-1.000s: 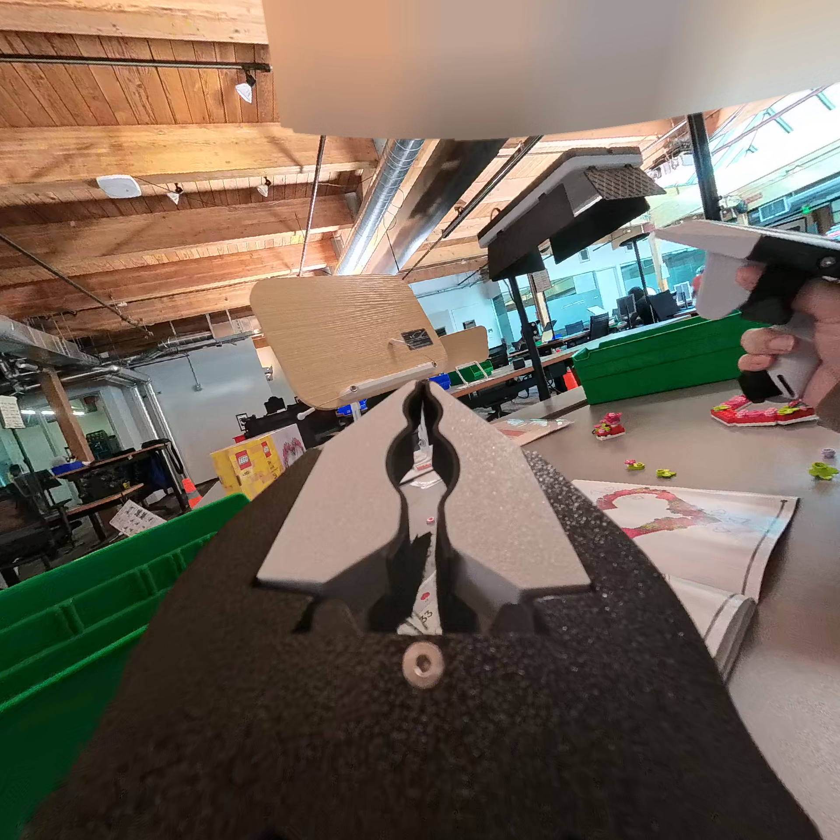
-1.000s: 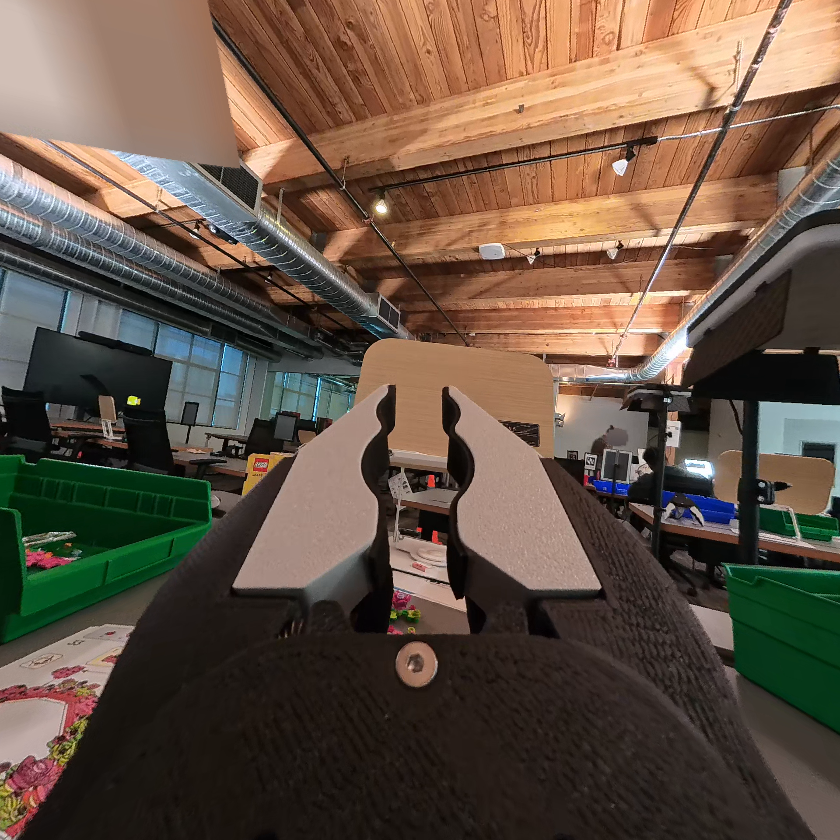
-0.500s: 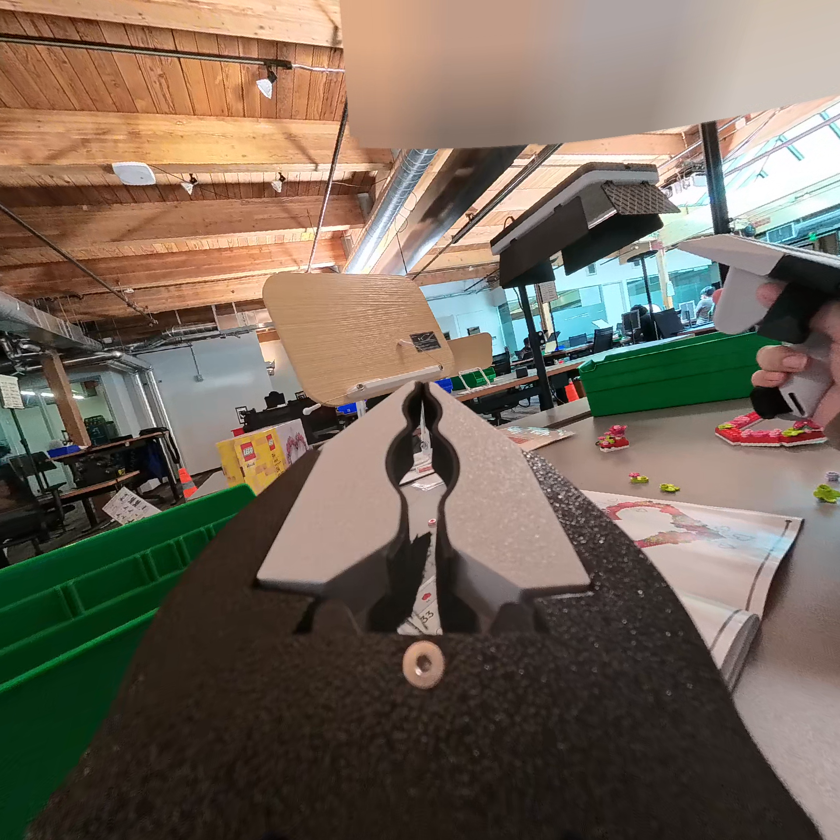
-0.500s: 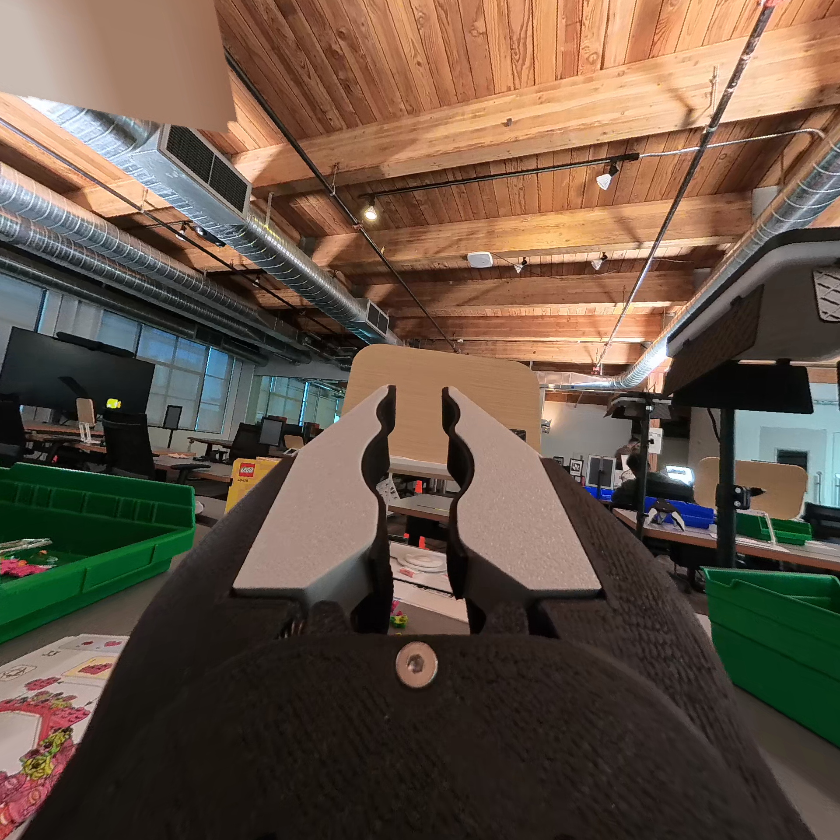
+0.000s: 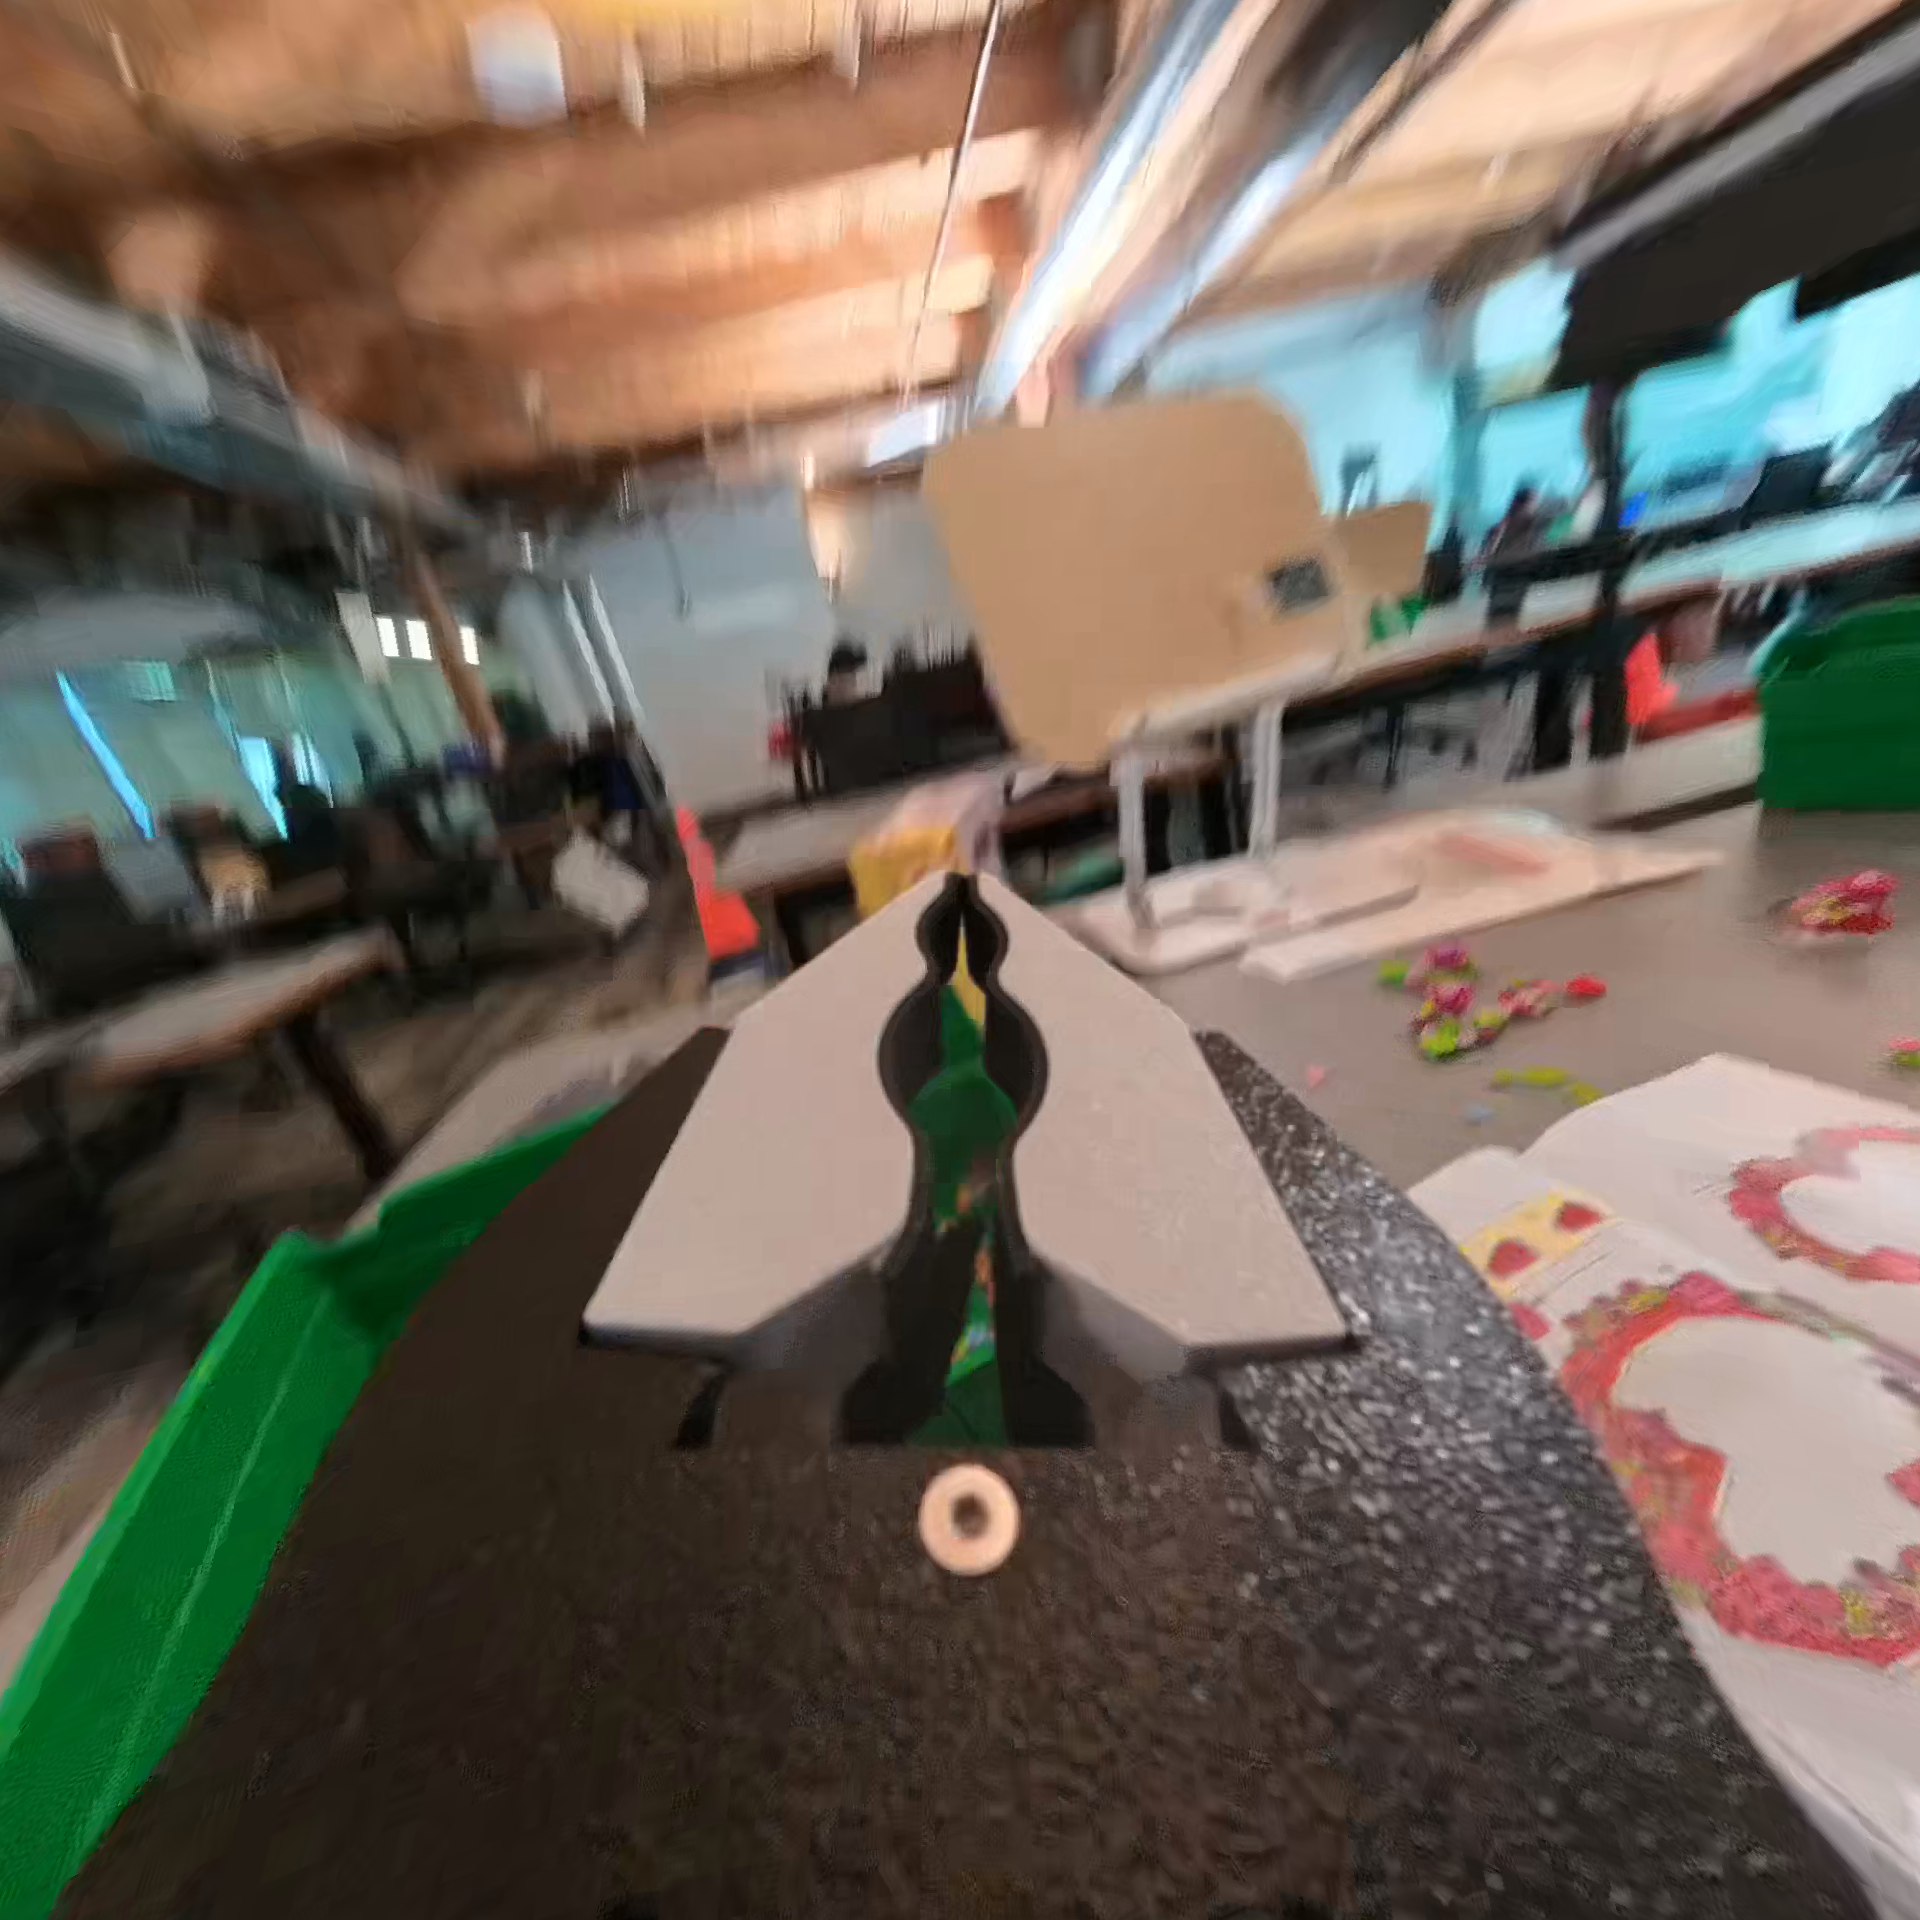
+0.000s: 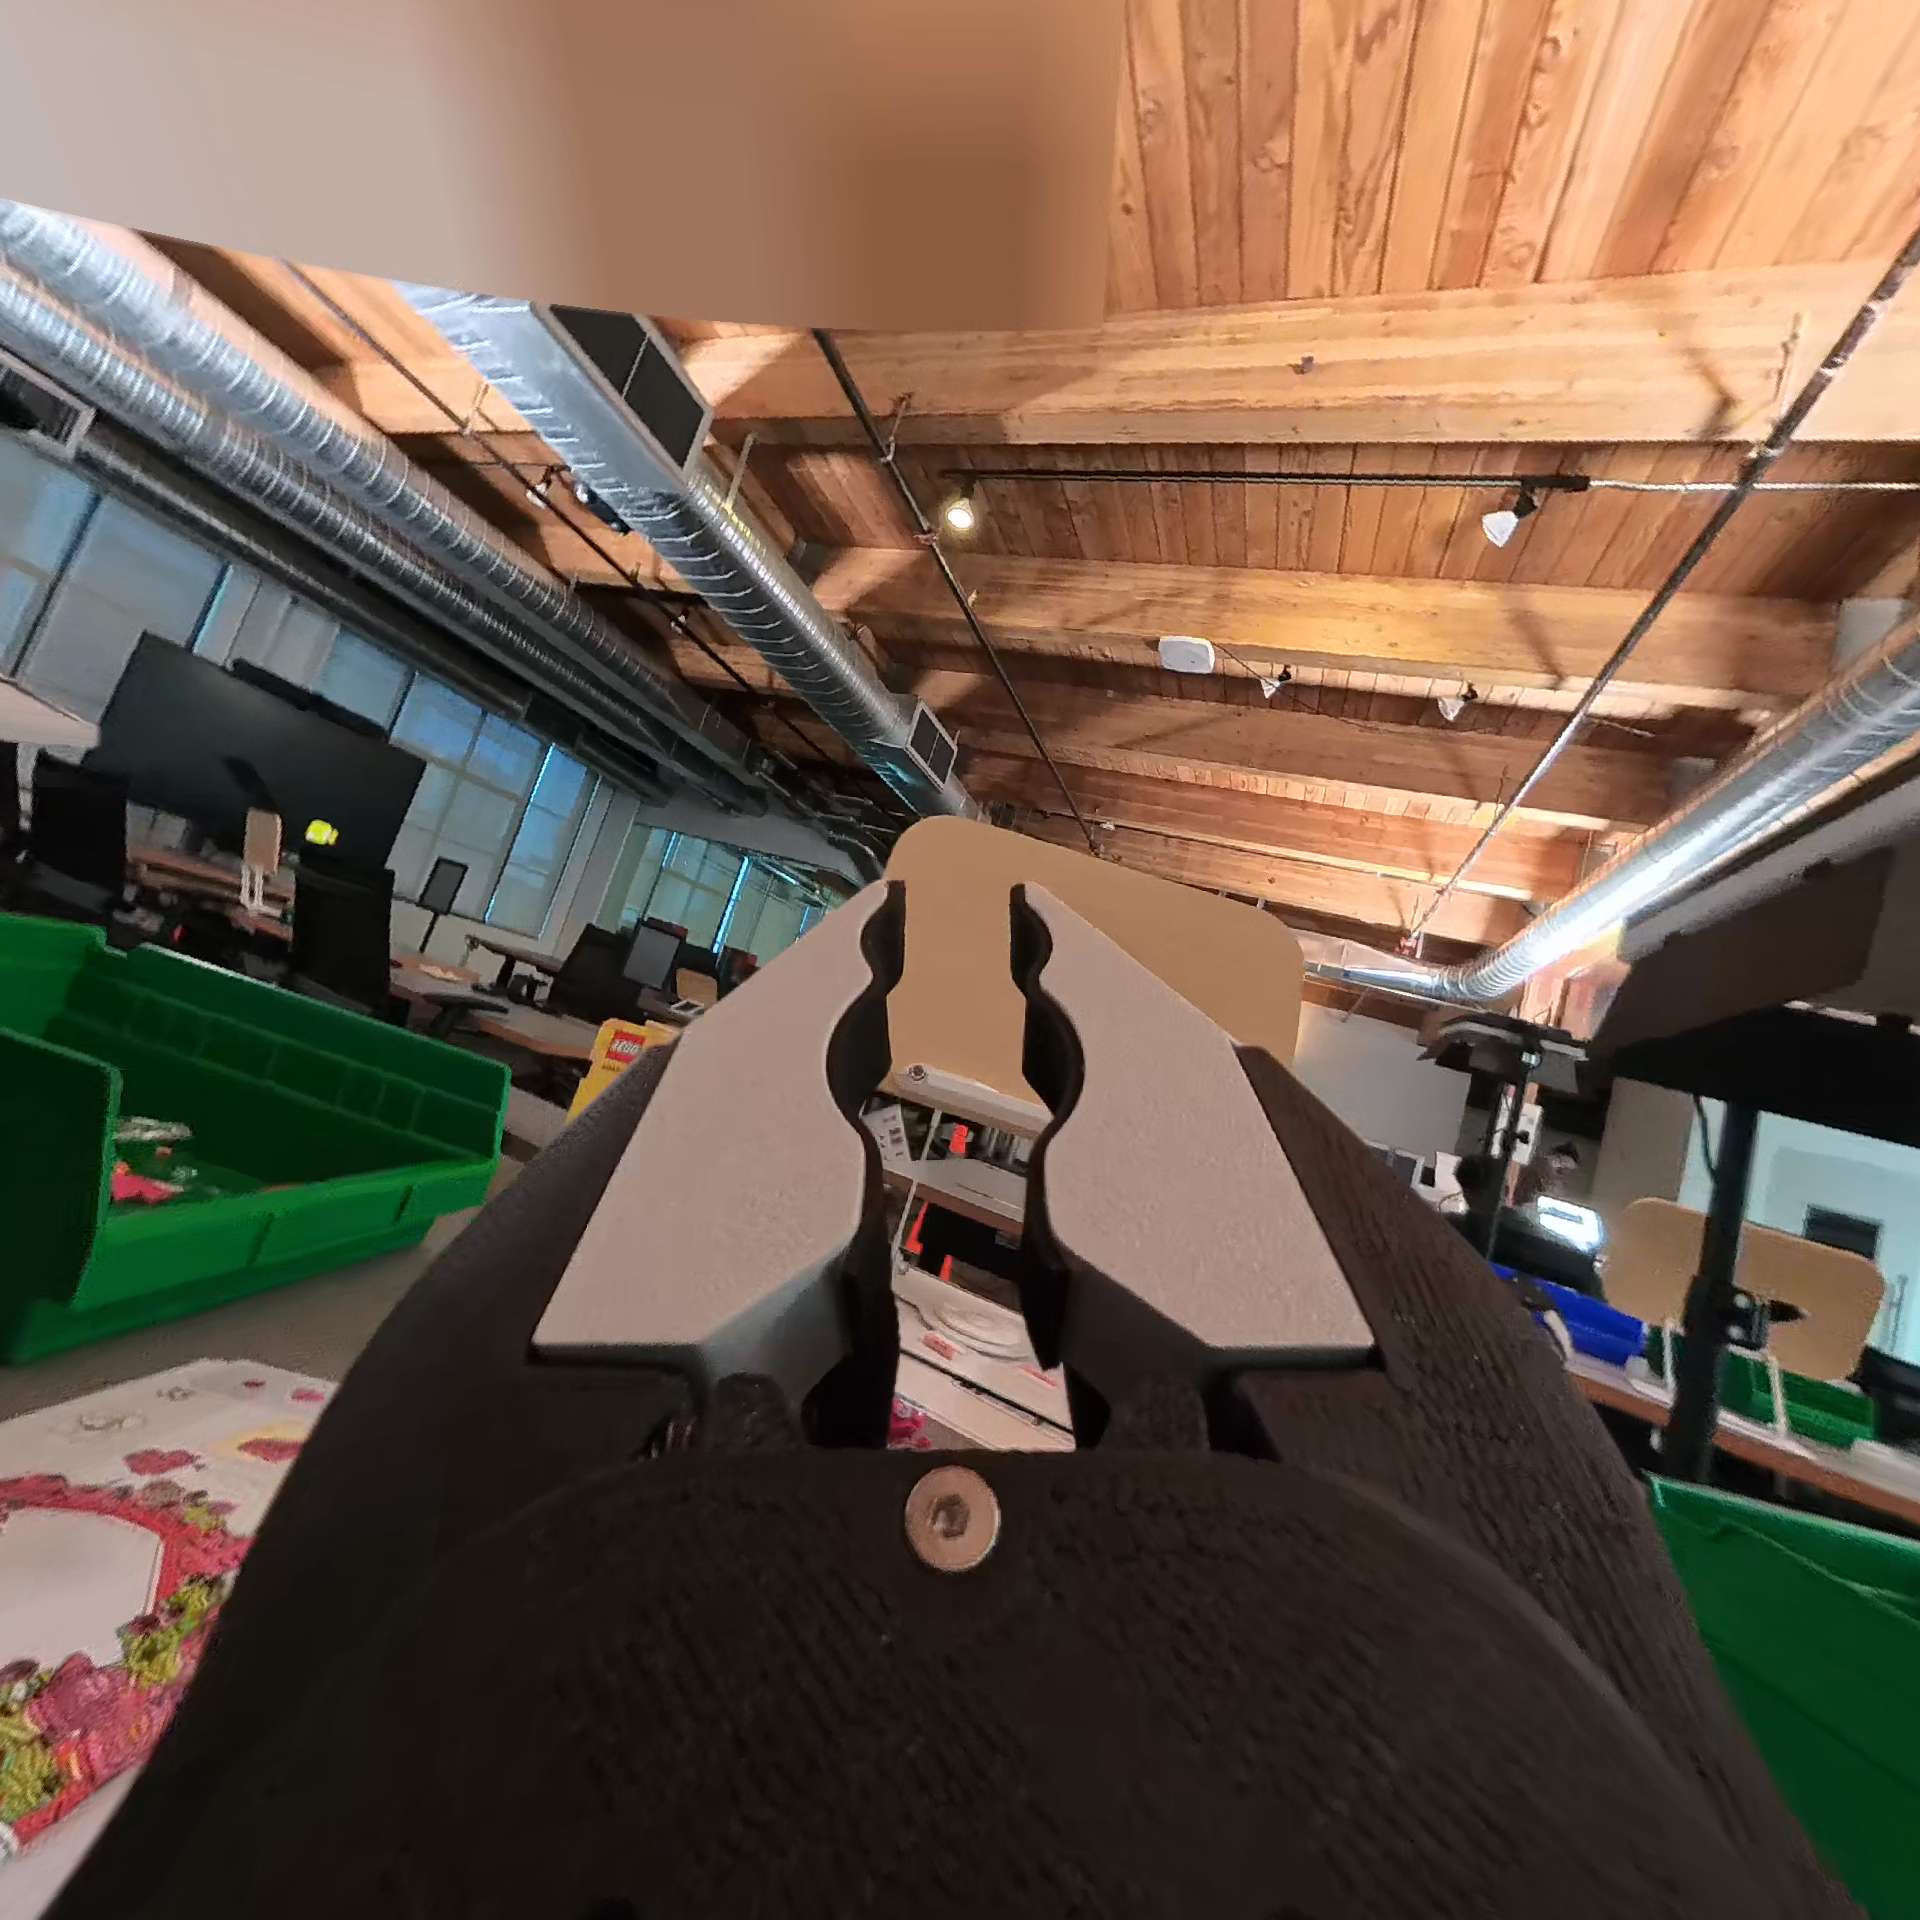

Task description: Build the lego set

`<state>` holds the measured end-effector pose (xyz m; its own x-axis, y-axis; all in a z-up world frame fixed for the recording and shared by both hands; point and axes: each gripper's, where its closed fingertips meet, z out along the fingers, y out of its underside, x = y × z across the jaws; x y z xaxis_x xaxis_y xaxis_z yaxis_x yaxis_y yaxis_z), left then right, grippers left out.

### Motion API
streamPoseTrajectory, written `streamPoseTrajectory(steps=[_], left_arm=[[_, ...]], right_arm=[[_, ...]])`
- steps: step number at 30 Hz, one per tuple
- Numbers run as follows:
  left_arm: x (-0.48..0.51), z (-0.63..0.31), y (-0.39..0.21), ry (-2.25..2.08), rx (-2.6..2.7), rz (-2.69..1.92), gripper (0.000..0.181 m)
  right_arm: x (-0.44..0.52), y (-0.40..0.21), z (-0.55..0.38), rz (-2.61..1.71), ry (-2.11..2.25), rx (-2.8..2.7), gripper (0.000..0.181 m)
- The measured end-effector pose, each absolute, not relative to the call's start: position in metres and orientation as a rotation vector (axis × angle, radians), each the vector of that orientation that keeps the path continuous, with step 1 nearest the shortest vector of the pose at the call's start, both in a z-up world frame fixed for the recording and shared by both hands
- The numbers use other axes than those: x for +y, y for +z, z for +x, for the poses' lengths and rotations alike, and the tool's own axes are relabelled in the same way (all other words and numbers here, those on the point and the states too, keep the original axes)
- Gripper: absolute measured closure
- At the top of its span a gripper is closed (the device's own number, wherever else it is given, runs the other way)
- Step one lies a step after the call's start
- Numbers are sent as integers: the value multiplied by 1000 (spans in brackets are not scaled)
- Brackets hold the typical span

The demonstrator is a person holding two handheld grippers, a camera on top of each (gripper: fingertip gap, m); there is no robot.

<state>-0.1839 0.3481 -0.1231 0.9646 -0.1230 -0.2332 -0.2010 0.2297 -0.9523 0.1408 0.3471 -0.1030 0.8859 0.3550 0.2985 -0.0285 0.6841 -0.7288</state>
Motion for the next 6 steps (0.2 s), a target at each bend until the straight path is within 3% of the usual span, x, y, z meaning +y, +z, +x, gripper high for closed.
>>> streamPoseTrajectory(steps=[6], left_arm=[[406,-198,-184,-147,467,-1980,176]], right_arm=[[347,-108,132,-791,174,-508,163]])
